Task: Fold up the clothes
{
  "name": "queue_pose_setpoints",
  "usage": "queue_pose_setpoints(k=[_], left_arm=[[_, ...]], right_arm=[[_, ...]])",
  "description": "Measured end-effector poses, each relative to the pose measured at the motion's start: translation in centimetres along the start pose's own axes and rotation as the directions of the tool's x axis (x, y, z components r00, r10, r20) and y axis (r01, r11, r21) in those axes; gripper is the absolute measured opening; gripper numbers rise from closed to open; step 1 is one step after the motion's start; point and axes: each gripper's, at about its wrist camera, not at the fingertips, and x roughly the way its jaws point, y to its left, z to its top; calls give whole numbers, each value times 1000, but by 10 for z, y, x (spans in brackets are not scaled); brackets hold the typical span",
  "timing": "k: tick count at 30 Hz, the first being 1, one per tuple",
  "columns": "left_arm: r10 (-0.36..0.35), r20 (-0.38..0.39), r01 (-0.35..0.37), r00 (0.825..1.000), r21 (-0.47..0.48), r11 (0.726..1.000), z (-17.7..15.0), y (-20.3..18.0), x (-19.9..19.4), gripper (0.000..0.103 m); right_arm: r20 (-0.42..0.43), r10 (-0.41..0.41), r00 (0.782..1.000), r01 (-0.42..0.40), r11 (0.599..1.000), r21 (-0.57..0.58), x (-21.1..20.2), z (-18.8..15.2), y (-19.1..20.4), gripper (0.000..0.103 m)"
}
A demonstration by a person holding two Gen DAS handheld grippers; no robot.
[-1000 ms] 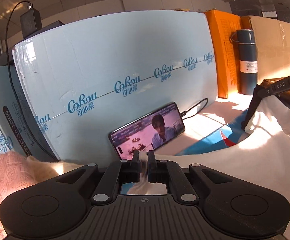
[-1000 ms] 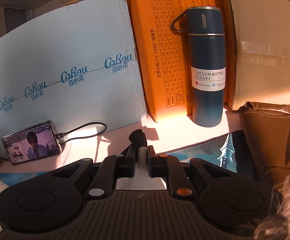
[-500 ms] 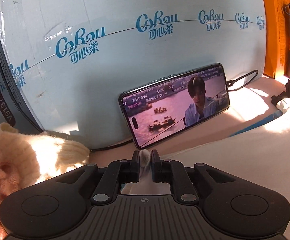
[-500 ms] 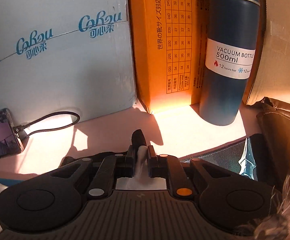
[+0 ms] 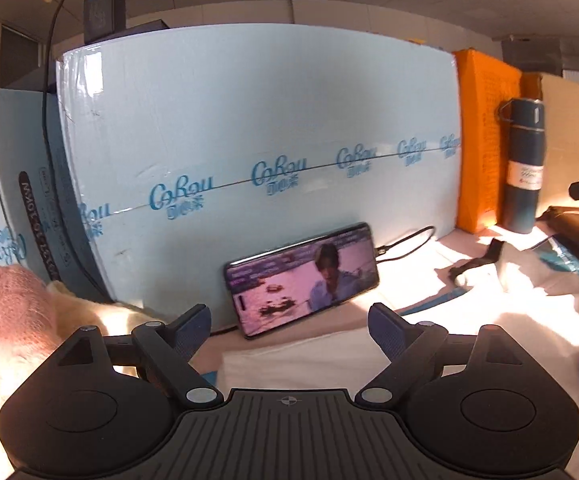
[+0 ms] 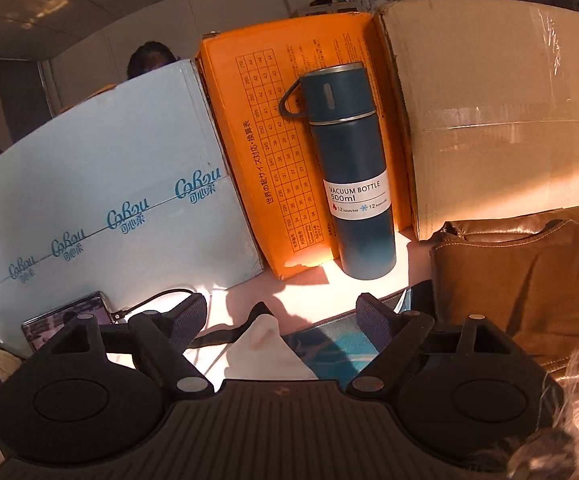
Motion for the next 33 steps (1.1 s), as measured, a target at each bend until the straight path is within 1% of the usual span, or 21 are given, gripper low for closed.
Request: queue_pose_setpoints(k=[1, 2, 3, 5, 7, 8, 11, 12, 14, 16, 17, 19, 20, 21, 24, 26, 27, 29, 30, 31, 33], left_arm=[[-90, 14, 90, 996, -22, 996, 0, -9, -4, 88], [-177, 21, 177, 984, -35, 983, 1, -21, -5, 88], [-253, 15, 253, 967, -39, 967, 0, -35, -5, 88], [-382, -9, 381, 924, -40, 924, -1, -61, -4, 88], [-476, -51, 475, 878, -29, 880, -5, -86, 3, 88], [-493, -76, 493, 867, -14, 870, -8, -99, 8, 88], [-491, -129, 497, 862, 23, 867, -14, -130, 20, 88], [-488, -148, 498, 860, 40, 866, -17, -138, 23, 88], [-474, -187, 494, 860, 78, 866, -24, -153, 28, 88], [-457, -216, 485, 863, 102, 868, -31, -158, 32, 85], [-448, -229, 480, 864, 112, 870, -35, -160, 33, 78], [-472, -243, 506, 848, 101, 857, -39, -155, 34, 33], [-481, -240, 515, 843, 101, 851, -40, -152, 32, 27], [-489, -233, 521, 841, 103, 847, -40, -150, 29, 14], [-512, -180, 537, 840, 137, 832, -41, -147, 13, 11], [-532, -139, 549, 835, 149, 822, -40, -144, 0, 10], [-546, -113, 557, 830, 146, 817, -40, -141, -9, 10], [-572, -54, 573, 818, 139, 807, -39, -134, -28, 10], [-596, -24, 593, 803, 131, 794, -40, -130, -38, 10], [-623, 8, 618, 782, 120, 777, -41, -125, -49, 10], [-667, 51, 659, 744, 114, 744, -45, -119, -70, 10]], right_arm=[[1, 20, 1000, -20, 1000, 3, -19, -3, -3, 81], [0, 37, 999, -37, 999, 9, -37, -9, -6, 82], [-2, 61, 998, -61, 998, 15, -57, -19, -6, 82], [-30, 113, 993, -112, 994, 16, -84, -41, -7, 82], [-73, 142, 987, -141, 990, 7, -99, -64, -5, 82], [-96, 147, 984, -148, 989, -1, -103, -74, -3, 81], [-159, 152, 975, -162, 985, -51, -103, -105, 6, 77], [-172, 139, 975, -155, 984, -88, -101, -114, 11, 75], [-183, 106, 977, -134, 980, -144, -95, -123, 20, 66], [-185, 89, 979, -122, 977, -173, -87, -127, 25, 61], [-190, 94, 977, -129, 975, -181, -83, -127, 27, 56], [-210, 95, 973, -137, 972, -193, -76, -128, 29, 51], [-208, 87, 974, -131, 969, -209, -75, -129, 30, 50], [-206, 78, 976, -125, 967, -224, -73, -129, 32, 49], [-194, 63, 979, -109, 964, -241, -73, -129, 32, 38], [-187, 66, 980, -109, 967, -229, -73, -129, 30, 4], [-183, 83, 980, -121, 971, -208, -75, -128, 27, 3], [-159, 149, 976, -176, 971, -165, -84, -126, 21, 2], [-123, 200, 972, -217, 964, -151, -96, -124, 20, 2], [-87, 249, 965, -259, 956, -139, -108, -122, 20, 2], [-30, 341, 940, -342, 933, -112, -133, -120, 18, 2]])
